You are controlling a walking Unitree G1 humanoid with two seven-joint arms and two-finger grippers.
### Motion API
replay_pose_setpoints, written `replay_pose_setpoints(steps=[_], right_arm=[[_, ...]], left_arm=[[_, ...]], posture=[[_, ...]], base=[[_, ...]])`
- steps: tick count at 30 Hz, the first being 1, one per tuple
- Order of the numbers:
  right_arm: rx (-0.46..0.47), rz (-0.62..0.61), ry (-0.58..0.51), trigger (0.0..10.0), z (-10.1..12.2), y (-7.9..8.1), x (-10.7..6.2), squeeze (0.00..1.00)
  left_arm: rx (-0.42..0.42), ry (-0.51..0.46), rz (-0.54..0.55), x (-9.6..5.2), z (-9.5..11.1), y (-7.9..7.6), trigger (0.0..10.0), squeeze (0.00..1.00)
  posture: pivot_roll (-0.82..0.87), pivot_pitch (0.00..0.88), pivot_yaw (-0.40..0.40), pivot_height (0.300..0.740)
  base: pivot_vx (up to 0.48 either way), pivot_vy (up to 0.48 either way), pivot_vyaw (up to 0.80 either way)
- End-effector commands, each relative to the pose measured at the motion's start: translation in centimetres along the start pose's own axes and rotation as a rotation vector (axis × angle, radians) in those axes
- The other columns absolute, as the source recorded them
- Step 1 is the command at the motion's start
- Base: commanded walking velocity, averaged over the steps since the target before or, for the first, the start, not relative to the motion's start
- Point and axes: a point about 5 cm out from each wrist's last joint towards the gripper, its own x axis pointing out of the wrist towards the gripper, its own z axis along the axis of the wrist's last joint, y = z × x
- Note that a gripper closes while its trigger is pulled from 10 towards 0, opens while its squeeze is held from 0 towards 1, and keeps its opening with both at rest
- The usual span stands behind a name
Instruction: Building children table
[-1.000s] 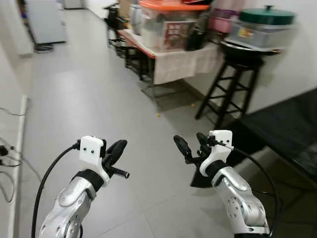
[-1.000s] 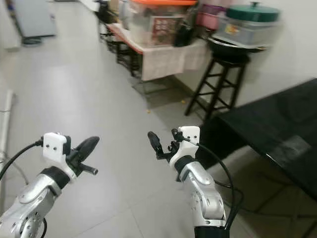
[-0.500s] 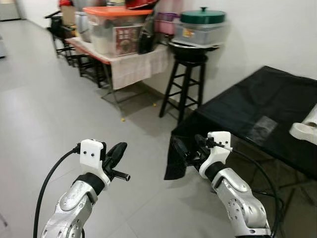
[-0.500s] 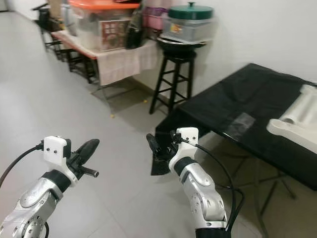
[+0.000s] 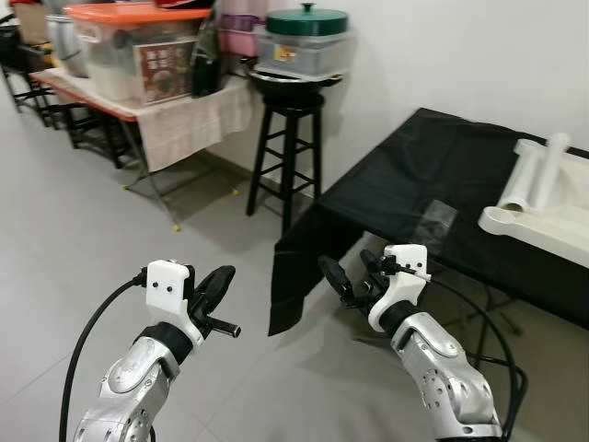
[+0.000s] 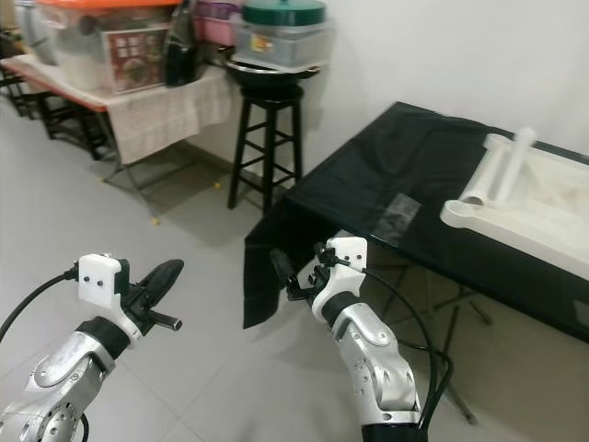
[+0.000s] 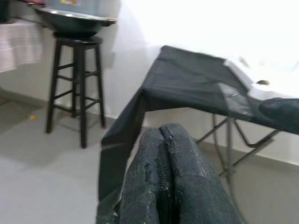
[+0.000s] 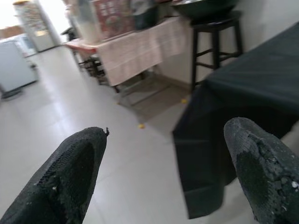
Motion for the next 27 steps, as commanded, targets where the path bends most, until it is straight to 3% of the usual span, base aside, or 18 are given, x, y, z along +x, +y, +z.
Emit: replay_pose_setpoints(steps=[1, 19, 24, 27], right_arm=[[0.012, 0.007, 0.017, 10.0, -0.57, 0.21, -0.09, 0.0], [0.015, 0.008, 0.012, 10.0, -0.38, 0.11, -0.01, 0.0], [0.022, 0.013, -0.004, 10.0, -0.19, 0.15, -0.01, 0.0], [0.023, 0.016, -0.011, 10.0, -0.11, 0.18, -0.02, 0.0]], left_arm=[[0.002, 0.0, 0.002, -0.25, 0.0, 0.13, 10.0, 0.0], [0.01, 0.001, 0.0, -0.13, 0.08, 0.11, 10.0, 0.0], [0.014, -0.006, -0.006, -0.11, 0.2, 0.08, 10.0, 0.0], [0.014, -0.009, -0.007, -0.11, 0.24, 0.09, 10.0, 0.0]], posture=[[-0.06, 0.0, -0.064, 0.74], [-0.06, 0.0, -0.065, 0.74], [-0.06, 0.0, -0.065, 0.74], [-0.06, 0.0, -0.065, 0.74]], base=[[0.0, 0.0, -0.8], [0.0, 0.0, -0.8], [0.279, 0.0, -0.8], [0.352, 0.0, 0.0]])
